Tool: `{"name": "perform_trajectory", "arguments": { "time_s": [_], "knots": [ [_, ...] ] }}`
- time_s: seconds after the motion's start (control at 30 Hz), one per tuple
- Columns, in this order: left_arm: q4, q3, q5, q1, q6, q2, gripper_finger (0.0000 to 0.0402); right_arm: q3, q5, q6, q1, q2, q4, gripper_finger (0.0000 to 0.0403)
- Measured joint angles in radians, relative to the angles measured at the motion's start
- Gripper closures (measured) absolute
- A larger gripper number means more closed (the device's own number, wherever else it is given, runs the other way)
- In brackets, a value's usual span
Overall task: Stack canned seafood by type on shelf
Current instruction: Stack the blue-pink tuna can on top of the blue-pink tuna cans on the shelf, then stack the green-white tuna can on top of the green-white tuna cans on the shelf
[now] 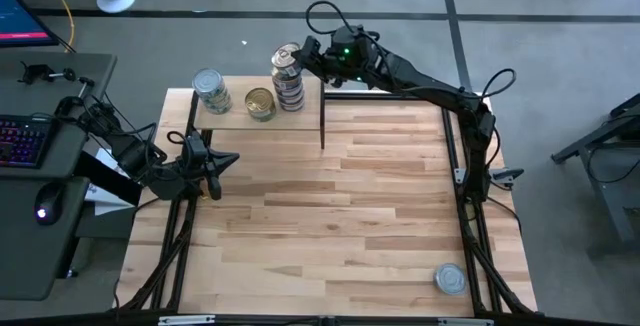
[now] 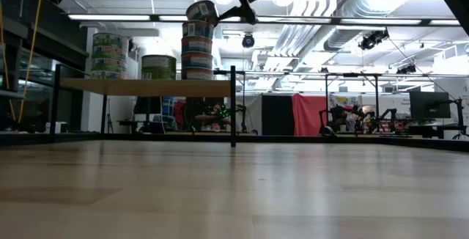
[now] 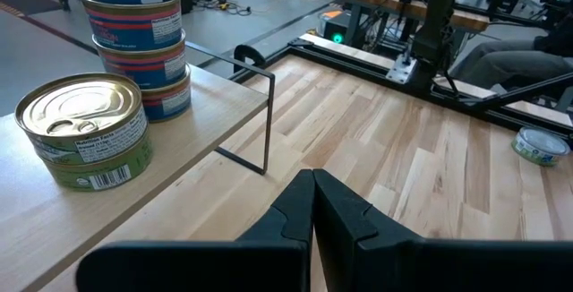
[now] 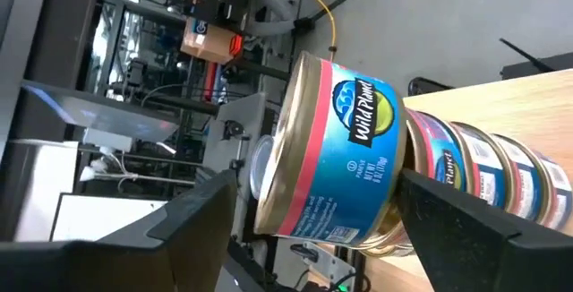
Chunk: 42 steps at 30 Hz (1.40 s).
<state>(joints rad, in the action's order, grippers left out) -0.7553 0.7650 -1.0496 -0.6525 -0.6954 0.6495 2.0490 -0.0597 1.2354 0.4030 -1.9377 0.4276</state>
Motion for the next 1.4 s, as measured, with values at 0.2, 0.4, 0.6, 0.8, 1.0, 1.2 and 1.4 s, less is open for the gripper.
{"name": "perform_trajectory", "arguments": {
  "time_s": [0.2,0.4,0.6,0.8,1.0,1.2,1.4],
  "knots": [
    [0.000,0.000,0.000,0.000,0.000,0.000,0.0401,0.000,-0.001,0.019,-0.005,-0.001,0.017,0.0109],
    [0.000,0.000,0.000,0.000,0.008,0.000,0.0401,0.000,-0.004,-0.003,-0.022,-0.001,0.013,0.0109],
    [0.000,0.000,0.000,0.000,0.008,0.000,0.0401,-0.001,-0.021,-0.003,-0.027,-0.001,0.024,0.0109],
    [0.000,0.000,0.000,0.000,0.009,0.000,0.0401,-0.001,-0.028,-0.003,-0.026,0.000,0.012,0.0109],
    [0.000,0.000,0.000,0.000,0.010,0.000,0.0401,-0.001,-0.017,-0.024,-0.038,0.000,0.009,0.0109],
    [0.000,0.000,0.028,0.000,0.006,0.000,0.0402,-0.001,0.050,-0.120,-0.016,0.007,0.019,0.0109],
    [0.001,0.000,0.074,-0.001,-0.009,0.003,0.0401,-0.001,0.116,-0.319,0.023,0.091,0.176,0.0109]
  ]
}}
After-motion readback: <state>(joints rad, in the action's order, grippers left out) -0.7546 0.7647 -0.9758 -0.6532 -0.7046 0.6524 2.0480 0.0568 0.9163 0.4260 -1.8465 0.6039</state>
